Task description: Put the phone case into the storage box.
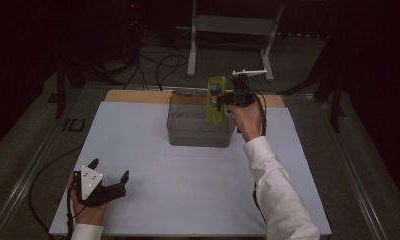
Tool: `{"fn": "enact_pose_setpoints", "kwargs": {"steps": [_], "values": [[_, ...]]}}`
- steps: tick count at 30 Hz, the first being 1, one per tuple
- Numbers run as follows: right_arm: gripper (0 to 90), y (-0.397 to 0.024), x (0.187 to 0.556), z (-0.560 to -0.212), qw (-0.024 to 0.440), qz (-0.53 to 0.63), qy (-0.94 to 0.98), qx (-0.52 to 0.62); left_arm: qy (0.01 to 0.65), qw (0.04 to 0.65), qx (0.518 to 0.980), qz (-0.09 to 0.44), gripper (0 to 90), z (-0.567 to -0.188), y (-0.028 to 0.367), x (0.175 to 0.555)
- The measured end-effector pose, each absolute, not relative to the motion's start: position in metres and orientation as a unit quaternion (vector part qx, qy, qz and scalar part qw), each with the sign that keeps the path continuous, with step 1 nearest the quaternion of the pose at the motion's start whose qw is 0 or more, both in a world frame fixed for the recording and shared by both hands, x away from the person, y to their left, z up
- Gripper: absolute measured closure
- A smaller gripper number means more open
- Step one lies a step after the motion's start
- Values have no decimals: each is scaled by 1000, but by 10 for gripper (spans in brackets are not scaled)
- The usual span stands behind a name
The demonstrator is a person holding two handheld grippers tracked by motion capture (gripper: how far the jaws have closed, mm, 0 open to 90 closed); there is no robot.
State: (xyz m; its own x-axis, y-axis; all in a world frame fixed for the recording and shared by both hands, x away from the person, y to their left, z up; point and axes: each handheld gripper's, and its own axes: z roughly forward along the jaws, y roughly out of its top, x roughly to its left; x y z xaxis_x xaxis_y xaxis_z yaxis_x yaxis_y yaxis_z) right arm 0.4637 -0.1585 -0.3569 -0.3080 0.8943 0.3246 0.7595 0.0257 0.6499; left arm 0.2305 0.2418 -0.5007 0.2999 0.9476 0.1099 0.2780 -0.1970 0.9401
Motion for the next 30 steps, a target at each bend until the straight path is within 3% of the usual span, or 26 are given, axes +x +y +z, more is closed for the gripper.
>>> {"fn": "enact_pose_setpoints", "kwargs": {"steps": [30], "values": [[778,-163,476,-373,84,347,707,610,454,443,673,380,0,-500,242,230]]}}
